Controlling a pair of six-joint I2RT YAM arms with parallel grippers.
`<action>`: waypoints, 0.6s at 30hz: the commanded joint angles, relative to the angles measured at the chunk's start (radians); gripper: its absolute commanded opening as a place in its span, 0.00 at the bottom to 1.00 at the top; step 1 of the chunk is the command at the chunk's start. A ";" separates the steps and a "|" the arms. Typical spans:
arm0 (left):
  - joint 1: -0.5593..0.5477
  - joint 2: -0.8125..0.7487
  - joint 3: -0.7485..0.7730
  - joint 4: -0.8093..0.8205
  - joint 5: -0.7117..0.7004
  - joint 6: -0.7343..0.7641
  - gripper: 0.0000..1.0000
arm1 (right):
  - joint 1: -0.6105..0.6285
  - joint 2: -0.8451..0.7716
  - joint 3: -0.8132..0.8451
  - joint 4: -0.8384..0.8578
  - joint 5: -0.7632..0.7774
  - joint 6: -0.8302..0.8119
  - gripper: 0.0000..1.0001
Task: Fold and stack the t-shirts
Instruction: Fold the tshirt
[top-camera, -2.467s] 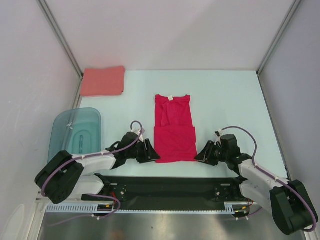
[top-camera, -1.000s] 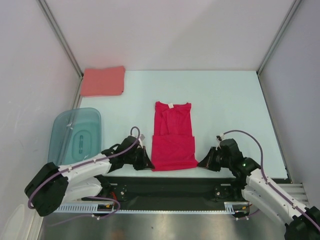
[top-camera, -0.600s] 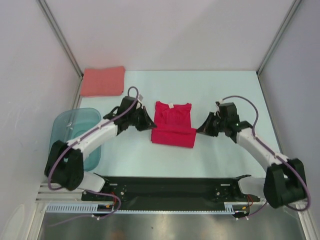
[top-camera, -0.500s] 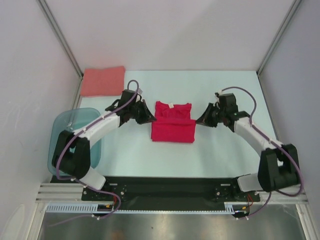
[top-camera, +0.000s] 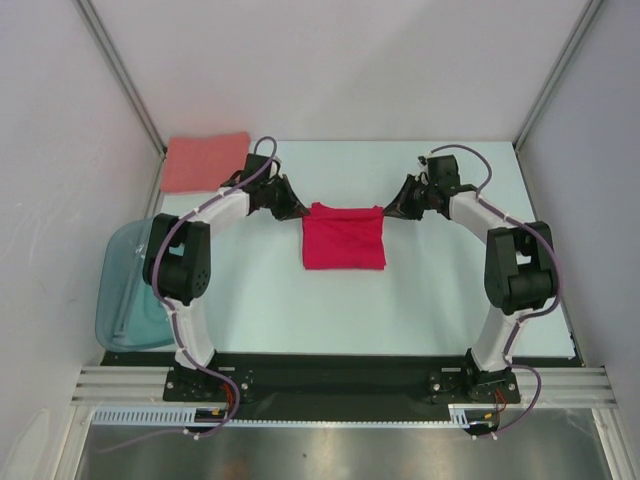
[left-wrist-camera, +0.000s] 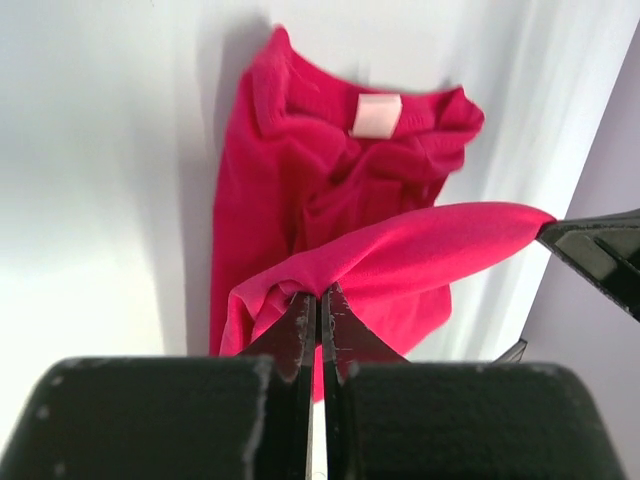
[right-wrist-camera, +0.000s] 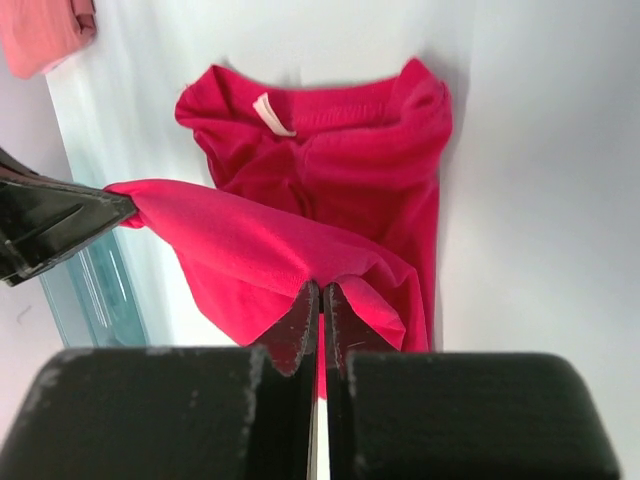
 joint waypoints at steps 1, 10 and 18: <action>0.029 0.047 0.095 0.008 0.015 0.013 0.00 | -0.025 0.046 0.080 0.039 -0.018 -0.015 0.00; 0.039 0.182 0.226 0.004 0.049 0.001 0.00 | -0.045 0.121 0.143 0.042 -0.021 -0.007 0.00; 0.052 0.251 0.284 0.000 0.046 -0.013 0.00 | -0.060 0.202 0.204 0.064 -0.048 -0.007 0.00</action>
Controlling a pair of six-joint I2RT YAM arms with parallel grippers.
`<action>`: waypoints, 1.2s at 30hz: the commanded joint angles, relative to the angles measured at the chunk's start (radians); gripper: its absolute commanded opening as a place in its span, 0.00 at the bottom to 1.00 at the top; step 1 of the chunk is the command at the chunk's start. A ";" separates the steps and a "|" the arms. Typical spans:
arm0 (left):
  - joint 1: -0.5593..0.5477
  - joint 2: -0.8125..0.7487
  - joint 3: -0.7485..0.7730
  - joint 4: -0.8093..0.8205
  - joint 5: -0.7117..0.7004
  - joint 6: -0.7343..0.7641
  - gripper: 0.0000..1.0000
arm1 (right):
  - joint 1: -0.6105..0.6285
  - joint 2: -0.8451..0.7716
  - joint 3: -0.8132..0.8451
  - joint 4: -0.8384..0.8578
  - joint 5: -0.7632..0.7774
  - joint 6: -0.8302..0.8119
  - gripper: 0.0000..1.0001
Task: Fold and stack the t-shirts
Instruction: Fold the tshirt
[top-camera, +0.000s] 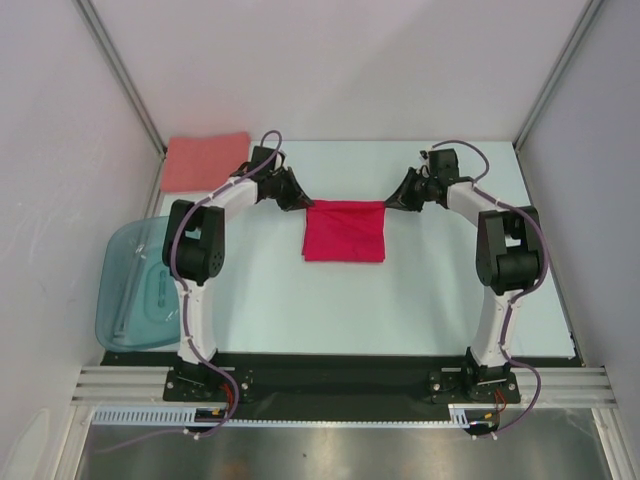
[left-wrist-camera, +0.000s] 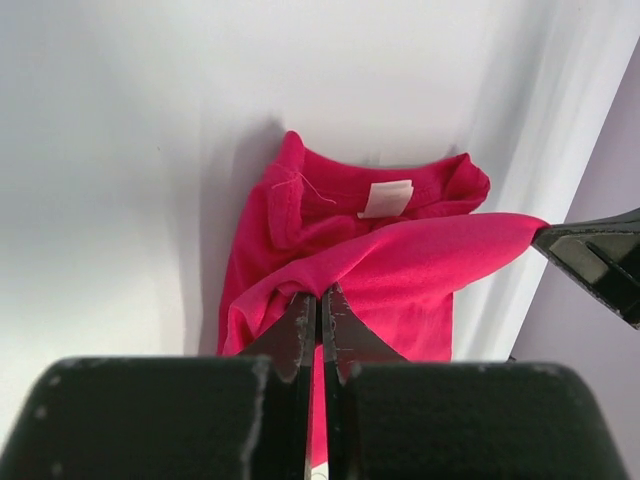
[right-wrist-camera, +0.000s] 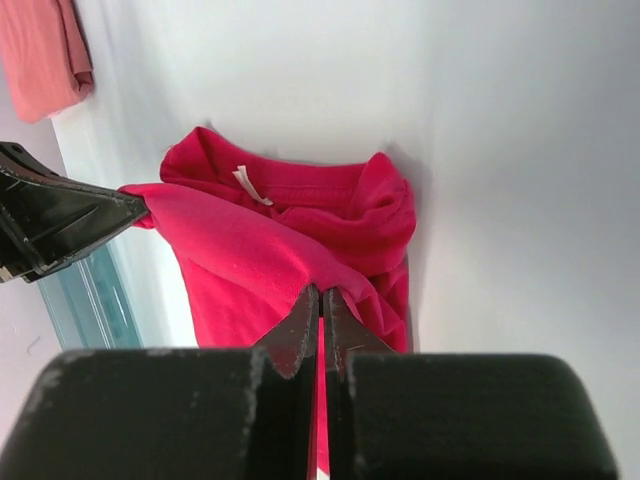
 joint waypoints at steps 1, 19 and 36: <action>0.029 0.023 0.061 0.008 -0.004 -0.010 0.03 | -0.019 0.033 0.061 0.040 -0.011 -0.008 0.00; -0.024 -0.332 -0.293 0.284 -0.099 0.014 0.41 | -0.005 -0.148 -0.122 0.181 -0.008 -0.028 0.53; -0.046 0.129 -0.066 0.565 -0.007 -0.122 0.39 | 0.036 0.261 -0.087 0.699 -0.058 0.282 0.11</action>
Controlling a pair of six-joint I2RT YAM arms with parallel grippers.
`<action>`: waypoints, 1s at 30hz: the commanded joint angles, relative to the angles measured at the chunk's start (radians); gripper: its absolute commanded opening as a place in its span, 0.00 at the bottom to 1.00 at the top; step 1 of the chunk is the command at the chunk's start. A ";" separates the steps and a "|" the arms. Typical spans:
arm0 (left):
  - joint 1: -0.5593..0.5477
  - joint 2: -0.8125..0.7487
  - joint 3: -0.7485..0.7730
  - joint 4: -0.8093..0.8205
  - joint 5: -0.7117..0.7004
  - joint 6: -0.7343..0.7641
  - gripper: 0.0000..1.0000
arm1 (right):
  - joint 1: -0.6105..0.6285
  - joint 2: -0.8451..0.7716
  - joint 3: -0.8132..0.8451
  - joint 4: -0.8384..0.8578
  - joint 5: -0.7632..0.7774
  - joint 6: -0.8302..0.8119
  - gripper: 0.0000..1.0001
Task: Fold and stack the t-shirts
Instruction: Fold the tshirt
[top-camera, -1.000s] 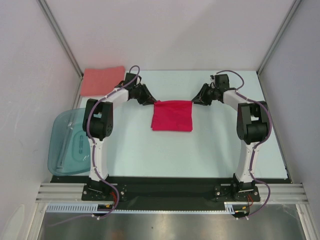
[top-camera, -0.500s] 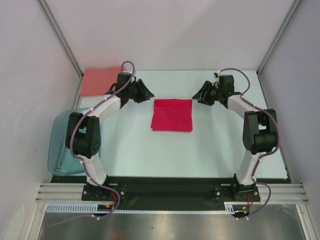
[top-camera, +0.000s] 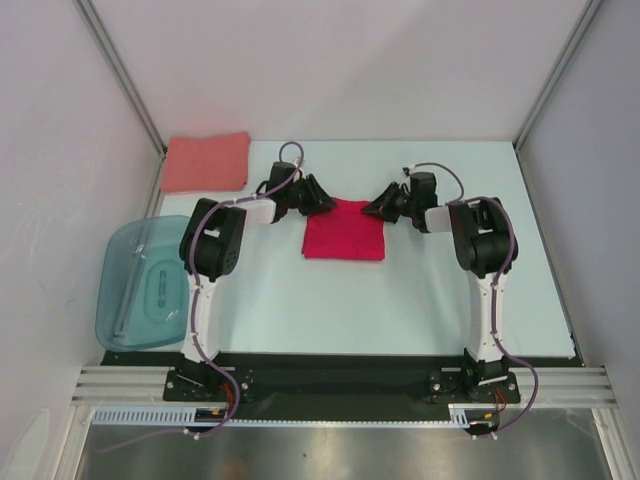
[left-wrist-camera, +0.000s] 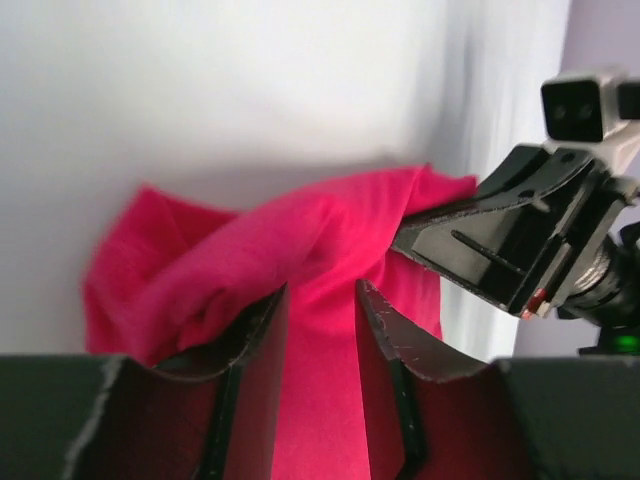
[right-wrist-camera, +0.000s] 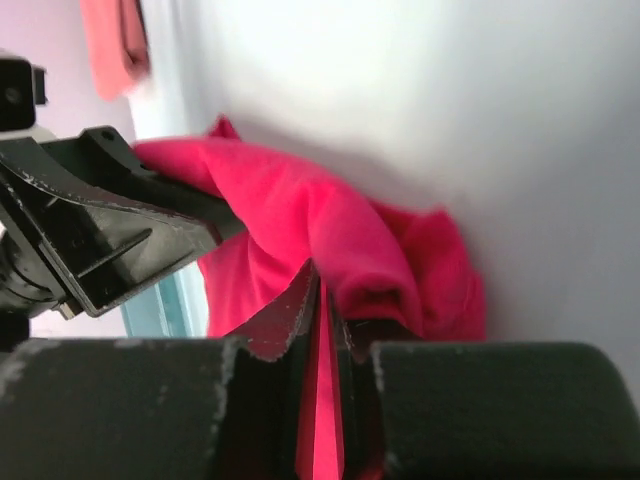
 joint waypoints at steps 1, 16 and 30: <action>0.065 0.047 0.089 0.082 -0.012 -0.028 0.39 | -0.048 0.061 0.079 0.064 0.025 0.016 0.11; 0.142 0.098 0.326 -0.224 -0.012 0.080 0.43 | -0.149 0.061 0.293 -0.219 -0.003 -0.075 0.12; -0.002 -0.416 -0.262 0.026 -0.048 0.027 0.47 | -0.062 -0.387 -0.115 -0.142 -0.073 -0.067 0.32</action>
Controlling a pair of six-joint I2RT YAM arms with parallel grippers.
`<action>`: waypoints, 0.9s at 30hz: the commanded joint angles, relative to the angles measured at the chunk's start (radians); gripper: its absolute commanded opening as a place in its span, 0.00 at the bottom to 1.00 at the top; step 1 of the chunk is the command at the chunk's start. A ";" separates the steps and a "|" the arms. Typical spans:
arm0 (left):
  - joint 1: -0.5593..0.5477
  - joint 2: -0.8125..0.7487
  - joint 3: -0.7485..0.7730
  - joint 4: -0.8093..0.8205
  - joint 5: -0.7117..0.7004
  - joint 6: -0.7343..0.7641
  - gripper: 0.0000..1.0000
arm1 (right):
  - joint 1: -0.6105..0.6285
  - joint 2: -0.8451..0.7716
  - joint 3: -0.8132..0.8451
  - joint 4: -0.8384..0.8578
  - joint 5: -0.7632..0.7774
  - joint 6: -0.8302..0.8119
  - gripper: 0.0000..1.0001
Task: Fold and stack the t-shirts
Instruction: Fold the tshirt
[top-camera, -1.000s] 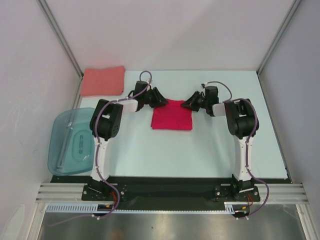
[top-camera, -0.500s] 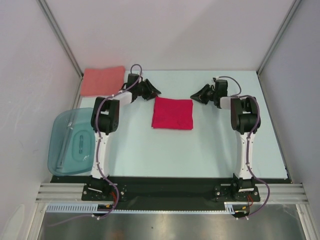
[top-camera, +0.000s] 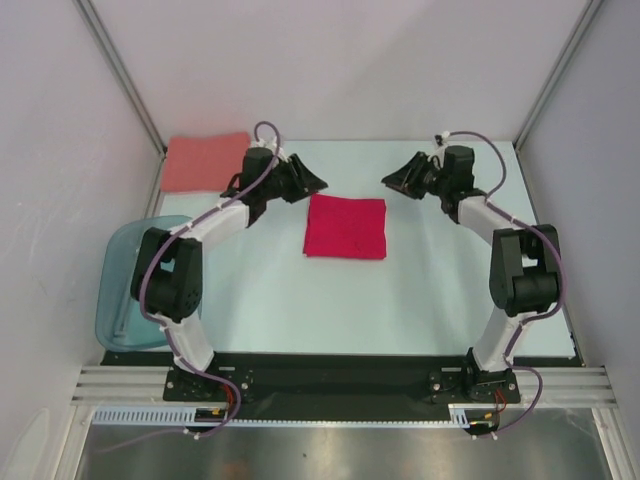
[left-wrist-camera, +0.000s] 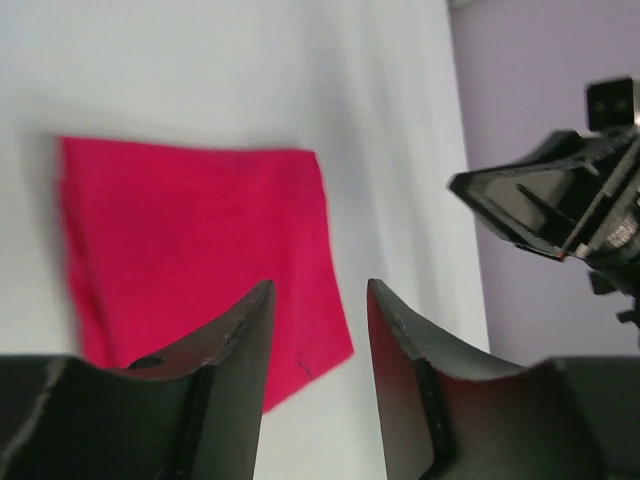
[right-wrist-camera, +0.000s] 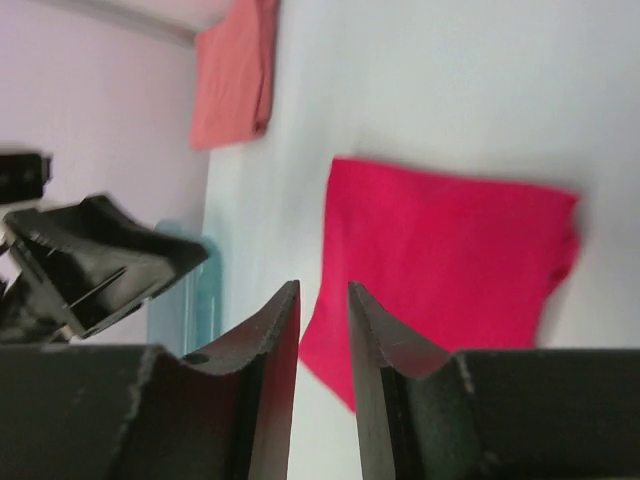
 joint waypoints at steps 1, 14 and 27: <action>-0.069 0.060 -0.106 0.162 0.081 -0.051 0.47 | 0.089 -0.013 -0.144 0.135 -0.094 0.065 0.30; -0.045 0.110 -0.187 0.097 0.043 0.061 0.44 | 0.105 0.083 -0.450 0.472 -0.178 0.148 0.12; -0.193 0.183 -0.153 0.322 0.175 -0.131 0.45 | 0.067 -0.017 -0.480 0.420 -0.173 0.149 0.13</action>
